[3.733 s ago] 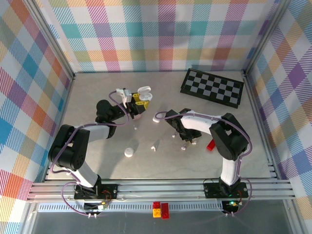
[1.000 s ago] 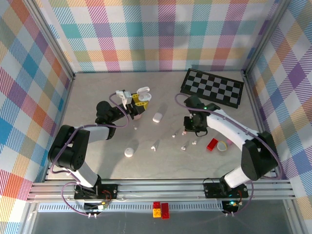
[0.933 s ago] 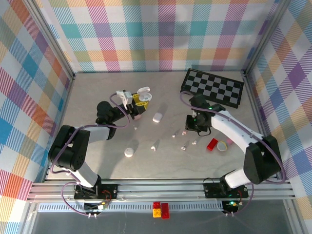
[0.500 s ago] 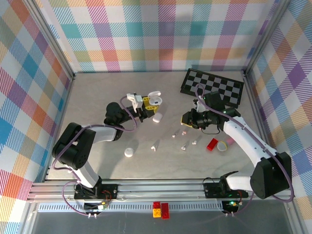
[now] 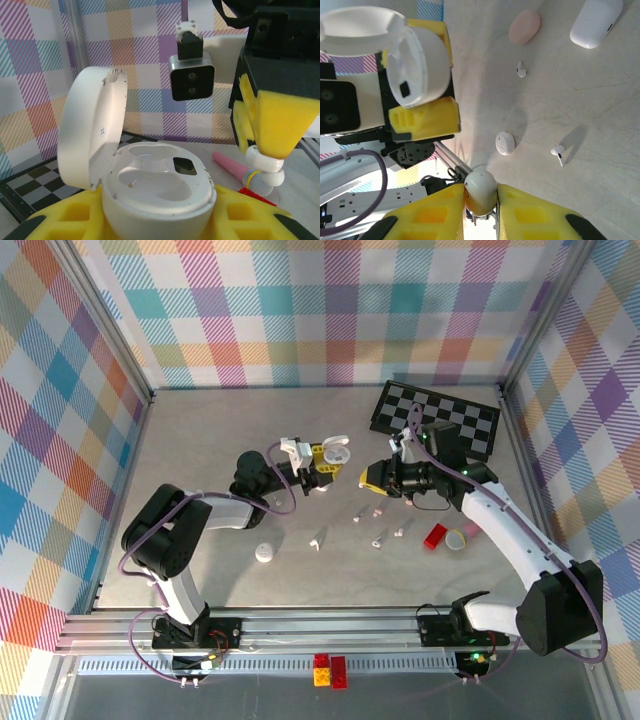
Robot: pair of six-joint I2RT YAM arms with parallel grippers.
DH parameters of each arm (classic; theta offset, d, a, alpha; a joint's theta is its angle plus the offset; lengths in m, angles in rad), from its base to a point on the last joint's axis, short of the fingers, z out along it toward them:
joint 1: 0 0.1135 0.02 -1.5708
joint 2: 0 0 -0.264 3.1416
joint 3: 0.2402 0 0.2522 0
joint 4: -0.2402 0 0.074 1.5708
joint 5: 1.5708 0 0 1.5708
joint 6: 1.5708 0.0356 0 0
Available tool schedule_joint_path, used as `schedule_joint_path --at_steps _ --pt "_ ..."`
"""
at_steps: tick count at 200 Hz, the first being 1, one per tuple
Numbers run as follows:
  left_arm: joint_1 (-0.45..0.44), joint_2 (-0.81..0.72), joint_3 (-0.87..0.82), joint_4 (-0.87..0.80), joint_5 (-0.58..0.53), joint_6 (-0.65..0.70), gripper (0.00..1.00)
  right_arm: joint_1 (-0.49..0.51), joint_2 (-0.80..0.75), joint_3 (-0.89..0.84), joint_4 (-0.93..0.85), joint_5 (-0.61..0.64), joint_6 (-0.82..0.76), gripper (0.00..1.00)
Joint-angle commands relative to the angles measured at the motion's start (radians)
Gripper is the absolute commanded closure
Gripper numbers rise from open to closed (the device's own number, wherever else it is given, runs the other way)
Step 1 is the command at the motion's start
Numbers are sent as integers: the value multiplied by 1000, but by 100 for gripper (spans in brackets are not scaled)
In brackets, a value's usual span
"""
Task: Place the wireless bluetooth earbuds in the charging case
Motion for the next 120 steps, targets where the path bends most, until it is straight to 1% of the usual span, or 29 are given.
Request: schedule_joint_path --at_steps 1,18,58,83,120 --pt "-30 5 31 -9 -14 90 63 14 -15 62 22 -23 8 80" --pt "-48 7 36 -41 -14 120 63 25 -4 86 7 -12 -5 79" --pt "-80 41 46 -28 -26 121 63 44 29 147 -2 0 -15 79" --pt "-100 63 54 5 -44 108 63 62 60 187 -11 20 -27 79" --pt "-111 69 69 10 -59 80 63 81 95 212 -26 58 -43 79"
